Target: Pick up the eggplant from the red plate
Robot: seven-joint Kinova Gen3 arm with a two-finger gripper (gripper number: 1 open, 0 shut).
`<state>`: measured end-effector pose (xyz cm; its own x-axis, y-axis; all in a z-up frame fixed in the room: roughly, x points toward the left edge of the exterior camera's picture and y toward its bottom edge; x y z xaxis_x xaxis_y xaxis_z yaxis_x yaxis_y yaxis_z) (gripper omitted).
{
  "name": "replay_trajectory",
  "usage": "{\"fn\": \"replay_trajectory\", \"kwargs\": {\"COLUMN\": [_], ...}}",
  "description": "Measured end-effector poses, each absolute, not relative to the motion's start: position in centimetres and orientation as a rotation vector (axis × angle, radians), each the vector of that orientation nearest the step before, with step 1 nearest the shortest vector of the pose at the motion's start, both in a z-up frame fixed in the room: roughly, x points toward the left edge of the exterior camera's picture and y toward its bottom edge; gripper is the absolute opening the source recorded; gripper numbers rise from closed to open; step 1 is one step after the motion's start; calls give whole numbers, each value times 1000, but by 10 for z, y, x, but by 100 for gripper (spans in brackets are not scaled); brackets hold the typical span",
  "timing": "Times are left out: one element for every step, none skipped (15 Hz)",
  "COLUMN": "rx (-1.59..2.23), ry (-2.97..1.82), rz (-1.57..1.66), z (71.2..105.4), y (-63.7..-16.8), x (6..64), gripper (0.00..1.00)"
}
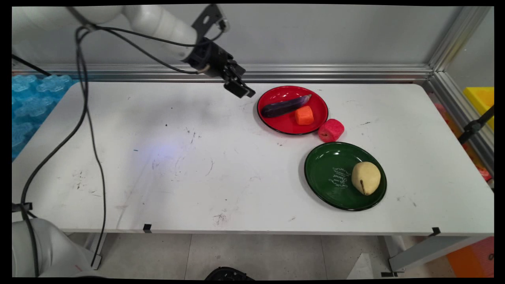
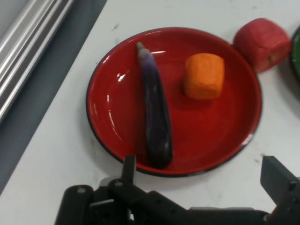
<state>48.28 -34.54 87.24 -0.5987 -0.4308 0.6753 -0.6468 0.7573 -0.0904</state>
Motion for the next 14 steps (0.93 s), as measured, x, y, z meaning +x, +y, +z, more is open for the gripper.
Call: {"fn": "replay_trajectory", "kwargs": {"rx": [812, 819, 823, 828, 834, 840, 843, 848, 854, 860, 867, 873, 881, 889], "ry": [-2313, -2326, -2338, -2352, -2363, -2376, -2383, -2396, -2406, -2419, -2432, -2443, -2455, -2468], "rz": [437, 441, 444, 448, 450, 450, 450, 450, 450, 451, 452, 453, 453, 452], "z": [869, 865, 862, 857, 853, 849, 846, 841, 837, 832, 827, 823, 818, 813], "y": [-352, -360, -366, -374, -380, -388, -392, -399, -405, -412, -419, -425, -432, -438], "x": [476, 469, 462, 454, 447, 439, 435, 427, 420, 413, 406, 401, 395, 389], "gripper": [100, 100, 100, 100, 100, 100, 100, 100, 100, 100, 100, 100, 100, 100]}}
